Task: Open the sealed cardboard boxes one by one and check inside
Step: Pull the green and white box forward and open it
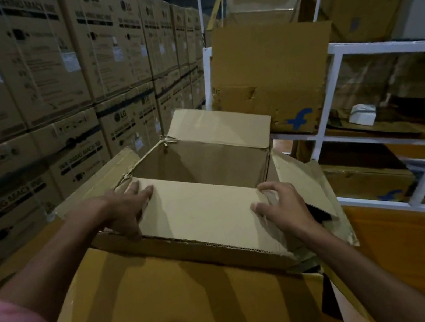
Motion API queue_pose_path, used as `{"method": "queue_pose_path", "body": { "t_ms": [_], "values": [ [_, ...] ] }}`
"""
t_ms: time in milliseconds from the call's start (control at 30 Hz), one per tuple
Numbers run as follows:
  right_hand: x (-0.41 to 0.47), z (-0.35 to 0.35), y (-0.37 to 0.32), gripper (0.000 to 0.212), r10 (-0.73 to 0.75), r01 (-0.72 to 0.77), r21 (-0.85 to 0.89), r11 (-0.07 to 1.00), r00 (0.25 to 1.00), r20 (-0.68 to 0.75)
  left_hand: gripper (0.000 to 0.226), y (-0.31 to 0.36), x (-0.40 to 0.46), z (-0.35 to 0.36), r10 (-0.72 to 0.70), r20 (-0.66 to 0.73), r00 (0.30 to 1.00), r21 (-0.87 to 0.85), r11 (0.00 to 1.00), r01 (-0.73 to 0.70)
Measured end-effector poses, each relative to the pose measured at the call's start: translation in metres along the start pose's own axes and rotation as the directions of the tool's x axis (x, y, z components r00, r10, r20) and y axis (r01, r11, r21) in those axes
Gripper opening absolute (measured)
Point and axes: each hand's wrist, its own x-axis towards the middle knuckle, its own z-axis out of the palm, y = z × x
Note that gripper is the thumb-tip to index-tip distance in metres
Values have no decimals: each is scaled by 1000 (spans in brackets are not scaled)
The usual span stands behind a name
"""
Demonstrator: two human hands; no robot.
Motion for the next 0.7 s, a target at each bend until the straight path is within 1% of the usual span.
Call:
{"method": "queue_pose_path", "body": {
  "t_ms": [167, 233, 300, 333, 367, 400, 433, 467, 500, 533, 567, 633, 700],
  "values": [
    [6, -6, -2, 43, 67, -68, 122, 990, 998, 15, 114, 3, -8, 1, 11, 8, 1000, -110, 994, -10],
    [6, -9, -2, 41, 76, -82, 114, 990, 996, 54, 109, 1, -15, -3, 40, 42, 998, -187, 982, -31],
    [4, -10, 0, 39, 76, -82, 44, 996, 989, 124, 99, -2, -20, -6, 45, 66, 997, -317, 948, -21],
    [1, -9, 1, 37, 77, -80, 14, 997, 985, 152, 91, -3, -19, -5, 31, 40, 999, -388, 922, -13],
    [-1, -7, 3, 37, 82, -84, 1, 996, 982, 168, 81, -3, -17, -4, -4, -22, 1000, -458, 889, -6],
    [-3, -5, 5, 36, 89, -90, -2, 996, 981, 175, 72, -3, -13, 0, -73, -107, 992, -527, 850, 6],
    [-5, -3, 5, 36, 91, -92, -5, 996, 981, 174, 66, -3, -8, 4, -169, -190, 967, -587, 809, 25],
    [-6, -1, 5, 35, 88, -88, -10, 996, 982, 169, 63, -2, -3, 10, -264, -242, 934, -640, 767, 51],
    [-7, 0, 5, 34, 81, -80, -14, 997, 984, 161, 65, 0, 1, 15, -339, -257, 905, -677, 731, 82],
    [-8, 1, 5, 33, 71, -69, -18, 997, 986, 152, 70, 2, 7, 20, -382, -246, 891, -689, 715, 116],
    [-8, 2, 5, 34, 62, -60, -22, 998, 987, 145, 77, 2, 13, 24, -394, -224, 892, -682, 717, 145],
    [-10, 5, 6, 38, 47, -40, -48, 998, 987, 151, 86, 1, 24, 28, -370, -174, 913, -658, 733, 171],
    [-11, 6, 7, 43, 34, -20, -84, 996, 985, 169, 86, -3, 34, 27, -311, -128, 942, -661, 735, 153]
  ]
}}
